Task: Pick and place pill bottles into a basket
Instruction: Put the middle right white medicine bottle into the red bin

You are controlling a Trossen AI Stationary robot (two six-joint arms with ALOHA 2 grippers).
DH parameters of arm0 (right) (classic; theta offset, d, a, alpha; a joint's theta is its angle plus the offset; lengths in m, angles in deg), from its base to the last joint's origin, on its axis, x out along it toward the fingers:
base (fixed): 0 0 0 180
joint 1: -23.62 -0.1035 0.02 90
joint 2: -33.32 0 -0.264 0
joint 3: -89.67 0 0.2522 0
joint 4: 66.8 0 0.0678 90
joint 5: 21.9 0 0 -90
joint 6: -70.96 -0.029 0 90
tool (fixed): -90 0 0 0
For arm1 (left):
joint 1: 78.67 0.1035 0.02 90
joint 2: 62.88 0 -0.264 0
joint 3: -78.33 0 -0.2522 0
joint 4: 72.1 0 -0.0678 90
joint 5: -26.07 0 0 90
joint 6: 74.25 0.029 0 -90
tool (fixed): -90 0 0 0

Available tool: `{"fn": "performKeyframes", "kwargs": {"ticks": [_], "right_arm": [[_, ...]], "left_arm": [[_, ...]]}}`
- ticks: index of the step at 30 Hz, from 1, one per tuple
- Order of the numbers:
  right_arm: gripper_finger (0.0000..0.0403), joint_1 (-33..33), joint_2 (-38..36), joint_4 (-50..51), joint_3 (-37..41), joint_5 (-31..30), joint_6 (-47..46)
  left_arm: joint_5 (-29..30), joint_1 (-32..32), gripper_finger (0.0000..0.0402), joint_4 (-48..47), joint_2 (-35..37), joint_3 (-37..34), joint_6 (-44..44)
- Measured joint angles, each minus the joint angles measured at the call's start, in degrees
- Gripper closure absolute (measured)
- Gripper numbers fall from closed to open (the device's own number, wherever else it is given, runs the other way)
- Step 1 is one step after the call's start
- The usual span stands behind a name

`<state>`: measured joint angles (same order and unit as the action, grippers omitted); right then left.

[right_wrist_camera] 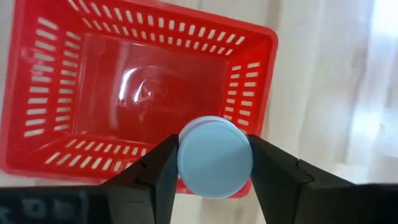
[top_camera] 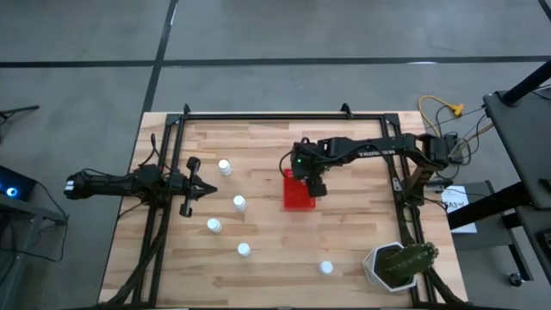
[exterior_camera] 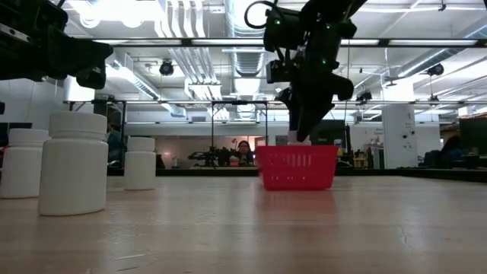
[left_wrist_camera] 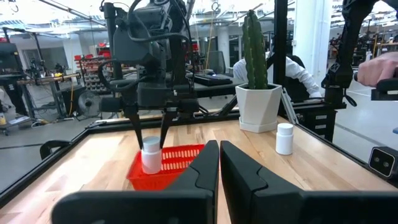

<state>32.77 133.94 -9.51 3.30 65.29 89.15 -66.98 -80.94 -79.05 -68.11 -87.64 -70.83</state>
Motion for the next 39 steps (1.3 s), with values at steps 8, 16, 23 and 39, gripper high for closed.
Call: {"fn": "performKeyframes", "kwargs": {"ticks": [8, 16, 23, 39], "right_arm": [[0.021, 0.02, -0.02, -0.08, 0.83, -3.25, -0.02], [0.0204, 0.02, -0.02, -0.11, 0.83, -3.25, -0.11], [0.0204, 0.02, -0.02, -0.15, 0.83, -3.25, 0.0], [0.0204, 0.02, -0.02, -0.08, 0.83, -5.28, 0.43]], "left_arm": [[0.01, 0.0, 0.0401, 0.0, 0.0, 0.0, 0.0], [0.02, 0.0, 0.0401, 0.0, 0.01, 0.0, 0.0], [0.0, 0.0, 0.0401, 0.0, 0.02, 0.0, 0.0], [0.02, -0.01, 0.0401, 0.0, 0.0, 0.0, 0.0]]}}
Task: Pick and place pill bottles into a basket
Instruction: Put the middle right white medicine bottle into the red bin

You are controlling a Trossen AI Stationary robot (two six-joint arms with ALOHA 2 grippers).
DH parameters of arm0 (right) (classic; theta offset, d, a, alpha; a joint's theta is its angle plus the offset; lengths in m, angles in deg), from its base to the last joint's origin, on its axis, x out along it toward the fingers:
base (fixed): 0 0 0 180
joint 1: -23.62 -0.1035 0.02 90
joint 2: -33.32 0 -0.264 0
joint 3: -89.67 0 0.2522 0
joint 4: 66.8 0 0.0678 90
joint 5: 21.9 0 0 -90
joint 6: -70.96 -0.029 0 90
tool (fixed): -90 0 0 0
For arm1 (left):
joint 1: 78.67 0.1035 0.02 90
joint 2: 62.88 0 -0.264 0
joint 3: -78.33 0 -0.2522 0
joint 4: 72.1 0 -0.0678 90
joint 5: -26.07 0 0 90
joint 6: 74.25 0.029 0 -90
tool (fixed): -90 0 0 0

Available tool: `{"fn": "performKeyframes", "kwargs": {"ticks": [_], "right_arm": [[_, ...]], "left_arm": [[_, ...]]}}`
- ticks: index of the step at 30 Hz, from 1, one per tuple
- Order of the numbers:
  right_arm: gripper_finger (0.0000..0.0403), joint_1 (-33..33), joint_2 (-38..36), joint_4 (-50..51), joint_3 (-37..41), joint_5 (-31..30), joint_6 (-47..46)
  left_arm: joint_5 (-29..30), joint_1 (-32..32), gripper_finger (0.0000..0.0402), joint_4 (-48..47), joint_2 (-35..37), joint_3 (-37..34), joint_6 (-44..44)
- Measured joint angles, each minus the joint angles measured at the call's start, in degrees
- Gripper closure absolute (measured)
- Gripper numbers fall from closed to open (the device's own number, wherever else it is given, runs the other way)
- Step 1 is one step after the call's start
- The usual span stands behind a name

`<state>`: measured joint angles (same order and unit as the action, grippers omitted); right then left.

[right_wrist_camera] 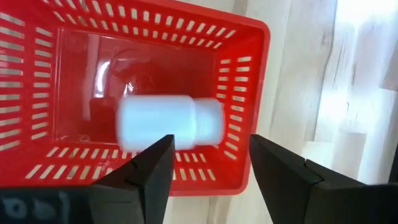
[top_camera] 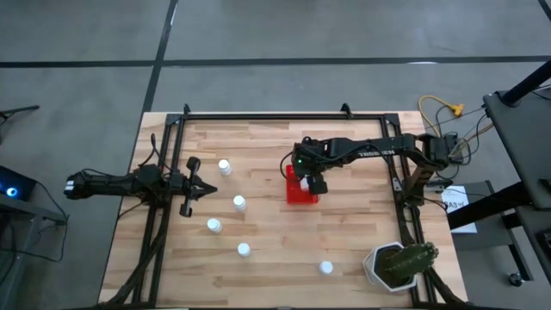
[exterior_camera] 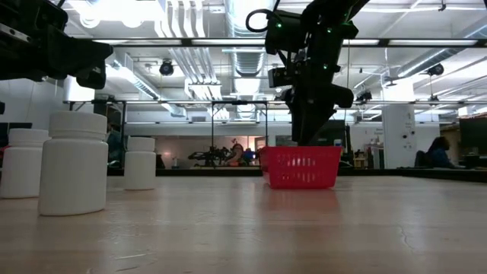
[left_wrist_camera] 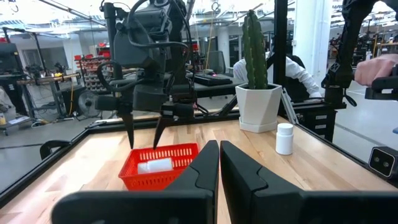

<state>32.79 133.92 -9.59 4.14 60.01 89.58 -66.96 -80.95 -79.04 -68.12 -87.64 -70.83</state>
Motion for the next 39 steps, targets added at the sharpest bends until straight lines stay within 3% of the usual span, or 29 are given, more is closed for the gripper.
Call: {"fn": "performKeyframes", "kwargs": {"ticks": [10, 15, 25, 32, 36, 39], "right_arm": [[0.0204, -0.03, 0.0, 0.0, 0.0, 1.23, -2.83], [0.0204, -0.02, 0.0, -0.4, 0.0, 5.44, -7.46], [0.0204, -0.04, 0.0, -0.81, -0.6, 6.86, -23.49], [0.0204, -0.02, 0.0, -0.86, -2.01, 6.95, -42.78], [0.0204, -0.53, 0.0, -0.68, -2.12, 7.87, -46.34], [0.0204, -0.68, 0.0, -0.75, -2.12, 12.42, -48.47]], "left_arm": [[-0.02, -0.01, 0.0401, 0.01, 0.0, 0.0, 0.0], [0.0, -0.01, 0.0401, 0.01, 0.0, 0.0, 0.0], [0.0, 0.01, 0.0401, 0.01, 0.0, 0.0, 0.0], [0.0, -0.01, 0.0401, 0.01, 0.0, 0.0, 0.0], [0.01, 0.01, 0.0401, -0.01, 0.02, 0.0, 0.0], [-0.02, -0.01, 0.0401, 0.0, 0.0, 0.0, 0.0]]}}
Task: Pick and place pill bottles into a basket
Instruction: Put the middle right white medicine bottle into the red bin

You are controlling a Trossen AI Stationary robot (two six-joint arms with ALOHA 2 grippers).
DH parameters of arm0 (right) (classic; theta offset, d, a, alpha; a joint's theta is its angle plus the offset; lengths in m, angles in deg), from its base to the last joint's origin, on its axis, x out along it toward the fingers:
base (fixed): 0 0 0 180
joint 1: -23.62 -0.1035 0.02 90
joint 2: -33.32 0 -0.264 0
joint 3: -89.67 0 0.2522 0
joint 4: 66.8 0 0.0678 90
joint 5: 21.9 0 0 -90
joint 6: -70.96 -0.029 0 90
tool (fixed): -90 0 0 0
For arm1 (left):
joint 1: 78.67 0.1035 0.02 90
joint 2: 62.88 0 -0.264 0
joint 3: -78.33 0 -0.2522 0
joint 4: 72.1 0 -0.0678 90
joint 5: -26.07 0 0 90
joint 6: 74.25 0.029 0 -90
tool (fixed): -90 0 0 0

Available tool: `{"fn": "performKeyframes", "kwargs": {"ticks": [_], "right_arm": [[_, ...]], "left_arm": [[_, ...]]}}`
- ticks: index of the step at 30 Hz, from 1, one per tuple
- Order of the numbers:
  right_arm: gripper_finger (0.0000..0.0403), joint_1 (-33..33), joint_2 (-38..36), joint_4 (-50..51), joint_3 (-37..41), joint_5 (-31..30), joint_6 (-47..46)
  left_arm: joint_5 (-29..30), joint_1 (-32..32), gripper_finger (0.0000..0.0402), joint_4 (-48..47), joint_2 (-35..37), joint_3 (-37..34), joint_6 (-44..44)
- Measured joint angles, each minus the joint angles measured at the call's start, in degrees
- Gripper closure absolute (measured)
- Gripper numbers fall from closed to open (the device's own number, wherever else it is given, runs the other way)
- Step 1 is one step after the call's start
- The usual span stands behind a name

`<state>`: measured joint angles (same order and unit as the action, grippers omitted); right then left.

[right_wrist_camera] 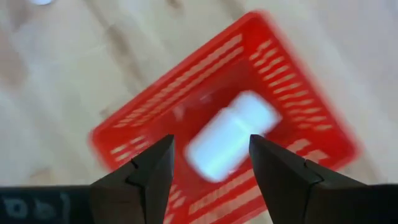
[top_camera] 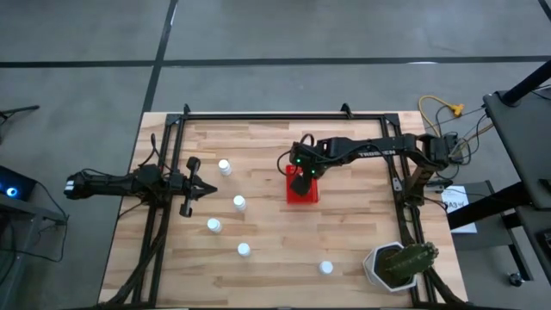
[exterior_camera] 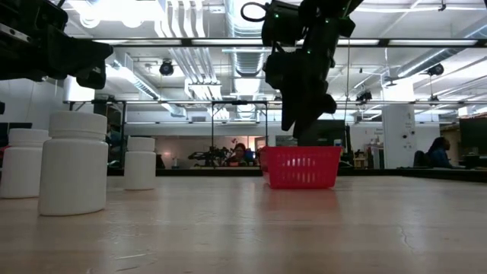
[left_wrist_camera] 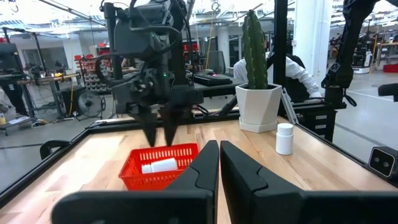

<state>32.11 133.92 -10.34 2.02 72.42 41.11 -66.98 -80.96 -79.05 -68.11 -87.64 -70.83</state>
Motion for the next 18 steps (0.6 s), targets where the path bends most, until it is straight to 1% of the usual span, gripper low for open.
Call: {"fn": "performKeyframes", "kwargs": {"ticks": [2, 8, 15, 18], "right_arm": [[0.0204, -0.02, 0.0, 0.04, 0.0, 1.93, -0.73], [0.0204, 0.02, 0.0, 0.79, 0.0, 2.14, -2.8], [0.0204, 0.15, 0.0, 1.86, 0.02, -1.79, -2.79], [0.0204, 0.37, 1.01, 2.67, 0.03, -2.2, -2.82]], "left_arm": [[0.01, 0.01, 0.0401, 0.0, 0.0, 0.0, 0.0], [0.0, 0.01, 0.0401, 0.01, 0.0, 0.01, 0.0], [0.0, 0.01, 0.0401, 0.0, 0.0, 0.0, 0.0], [0.0, 0.02, 0.0401, 0.0, 0.0, 0.0, 0.0]]}}
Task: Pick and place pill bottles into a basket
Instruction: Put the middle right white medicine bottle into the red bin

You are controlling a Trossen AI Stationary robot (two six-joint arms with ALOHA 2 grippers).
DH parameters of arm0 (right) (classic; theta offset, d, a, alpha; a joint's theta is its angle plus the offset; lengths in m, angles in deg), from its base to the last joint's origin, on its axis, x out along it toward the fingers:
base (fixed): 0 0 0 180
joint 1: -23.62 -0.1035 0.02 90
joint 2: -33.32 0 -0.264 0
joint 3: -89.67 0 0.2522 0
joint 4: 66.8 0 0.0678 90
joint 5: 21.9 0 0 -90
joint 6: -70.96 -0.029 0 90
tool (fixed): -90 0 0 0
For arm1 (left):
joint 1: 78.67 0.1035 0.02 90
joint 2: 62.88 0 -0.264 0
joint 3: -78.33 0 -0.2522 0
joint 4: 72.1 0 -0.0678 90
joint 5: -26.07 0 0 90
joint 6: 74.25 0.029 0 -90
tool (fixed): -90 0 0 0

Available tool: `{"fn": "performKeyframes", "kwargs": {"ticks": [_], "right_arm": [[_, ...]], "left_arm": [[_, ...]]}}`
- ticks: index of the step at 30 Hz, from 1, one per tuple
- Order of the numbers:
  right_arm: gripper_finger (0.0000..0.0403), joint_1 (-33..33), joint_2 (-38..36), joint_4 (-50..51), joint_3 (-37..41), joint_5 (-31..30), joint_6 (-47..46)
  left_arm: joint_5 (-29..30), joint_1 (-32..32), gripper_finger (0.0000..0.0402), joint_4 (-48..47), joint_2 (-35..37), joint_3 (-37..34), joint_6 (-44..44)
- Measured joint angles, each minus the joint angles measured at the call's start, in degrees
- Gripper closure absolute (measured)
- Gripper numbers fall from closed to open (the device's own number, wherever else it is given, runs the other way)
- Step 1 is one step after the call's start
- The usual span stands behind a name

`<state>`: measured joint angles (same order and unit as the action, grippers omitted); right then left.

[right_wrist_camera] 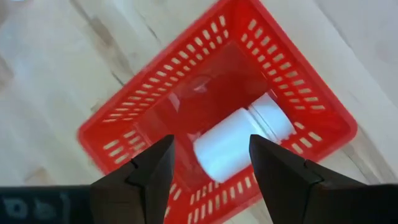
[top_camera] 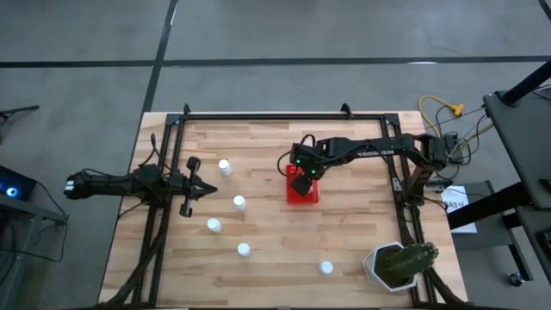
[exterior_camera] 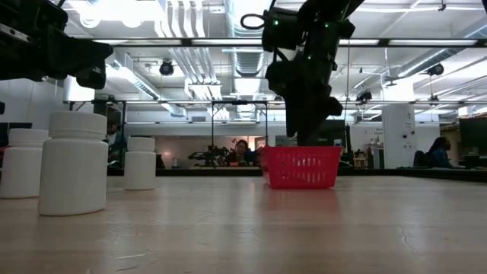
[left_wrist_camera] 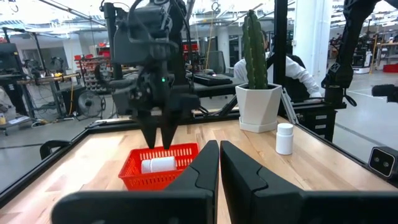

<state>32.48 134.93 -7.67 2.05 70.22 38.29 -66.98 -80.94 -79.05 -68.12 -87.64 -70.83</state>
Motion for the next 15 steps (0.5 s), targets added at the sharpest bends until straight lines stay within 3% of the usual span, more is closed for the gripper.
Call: {"fn": "performKeyframes", "kwargs": {"ticks": [15], "right_arm": [[0.0204, 0.15, 12.4, 6.3, -7.17, 2.44, -5.52]], "left_arm": [[0.0, -0.02, 0.0401, 0.25, 0.0, 0.0, 0.0]]}}
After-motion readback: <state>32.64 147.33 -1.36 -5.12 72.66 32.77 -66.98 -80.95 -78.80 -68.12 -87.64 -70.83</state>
